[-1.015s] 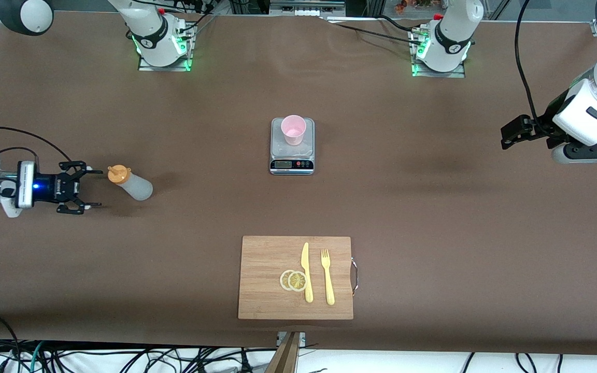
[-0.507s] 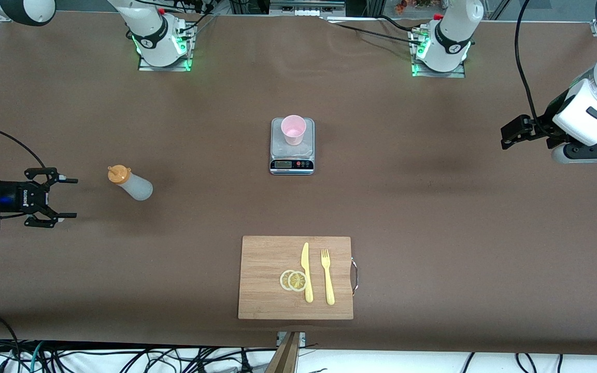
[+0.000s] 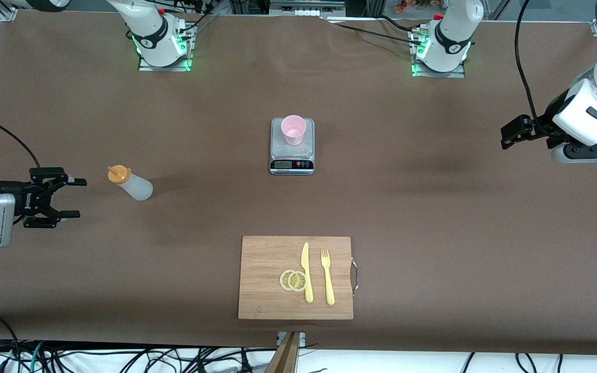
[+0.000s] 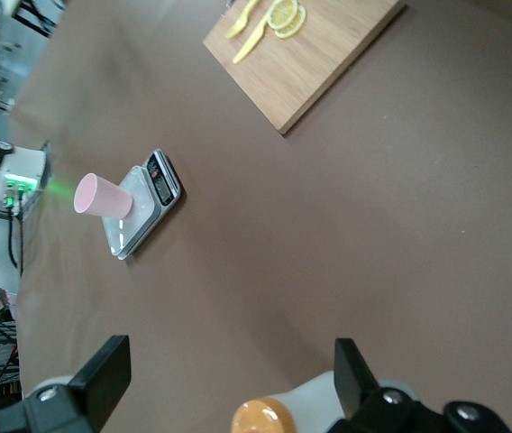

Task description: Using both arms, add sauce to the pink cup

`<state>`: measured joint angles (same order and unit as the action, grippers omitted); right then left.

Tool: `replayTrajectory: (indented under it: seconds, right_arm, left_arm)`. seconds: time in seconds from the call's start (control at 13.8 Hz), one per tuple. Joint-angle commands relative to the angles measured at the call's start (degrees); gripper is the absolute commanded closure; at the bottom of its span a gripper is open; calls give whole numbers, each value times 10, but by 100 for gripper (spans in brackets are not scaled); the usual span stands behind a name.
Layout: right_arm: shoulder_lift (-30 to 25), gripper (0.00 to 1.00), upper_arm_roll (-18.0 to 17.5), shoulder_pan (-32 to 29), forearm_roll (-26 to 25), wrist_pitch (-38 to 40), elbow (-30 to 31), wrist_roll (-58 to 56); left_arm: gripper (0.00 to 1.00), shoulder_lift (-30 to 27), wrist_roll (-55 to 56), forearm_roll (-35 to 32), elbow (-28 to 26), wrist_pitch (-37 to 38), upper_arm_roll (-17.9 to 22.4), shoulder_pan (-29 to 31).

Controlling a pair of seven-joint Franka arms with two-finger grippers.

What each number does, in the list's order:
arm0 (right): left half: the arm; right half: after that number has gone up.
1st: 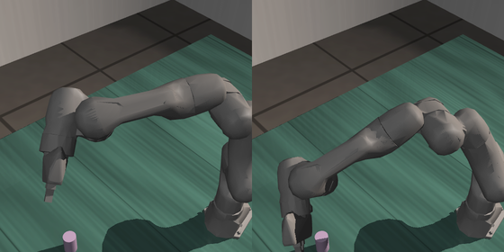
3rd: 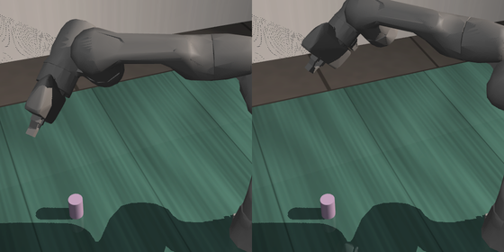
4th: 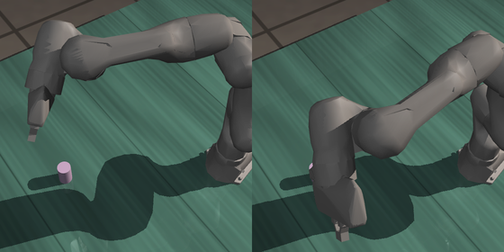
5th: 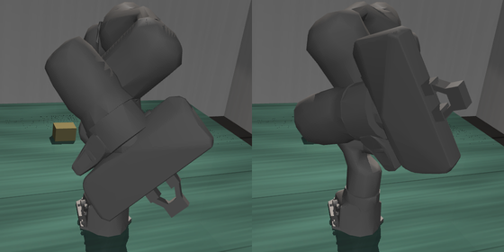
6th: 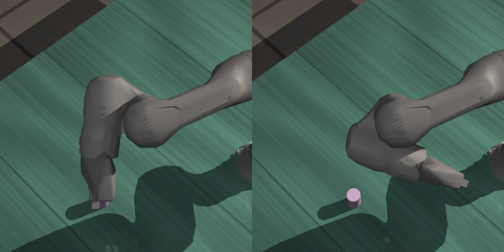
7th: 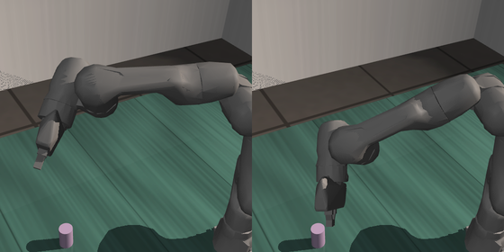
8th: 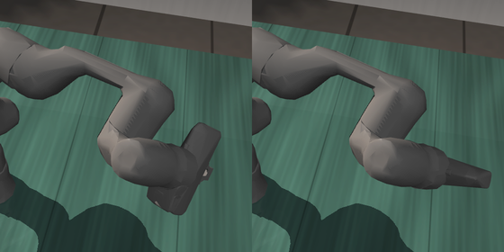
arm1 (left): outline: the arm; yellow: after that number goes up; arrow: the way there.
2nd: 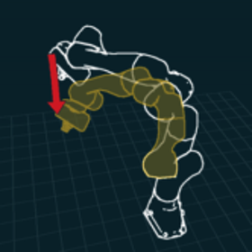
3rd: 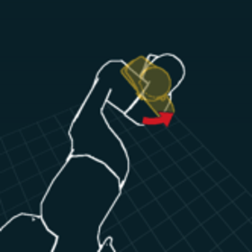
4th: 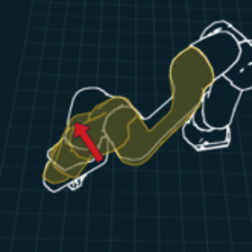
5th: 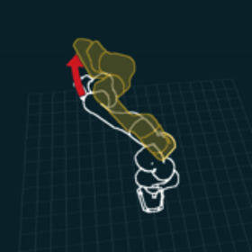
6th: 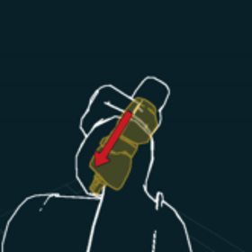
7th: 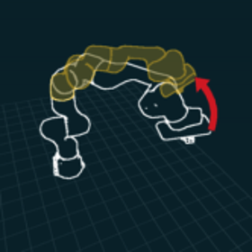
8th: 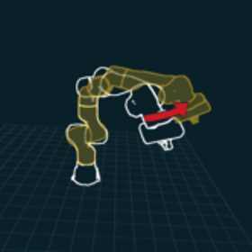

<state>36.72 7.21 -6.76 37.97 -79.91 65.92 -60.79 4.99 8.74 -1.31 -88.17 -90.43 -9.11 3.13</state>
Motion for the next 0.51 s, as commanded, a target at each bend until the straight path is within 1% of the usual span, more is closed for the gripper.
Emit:
replayTrajectory:
  seconds: [0.0, 0.29, 0.43]
  right_arm:
    - [-42, 0, 3, 38, -60, -7, 7, 112]
    - [-87, 0, 2, 85, -160, -5, 11, 240]
    - [-104, 0, 3, 106, -188, 0, 17, 310]
  left_arm:
    - [0, 6, -3, 2, 16, 8, -3, 2]
    - [0, 6, -3, 2, 16, 8, -3, 2]
    - [0, 6, -3, 2, 16, 8, -3, 2]
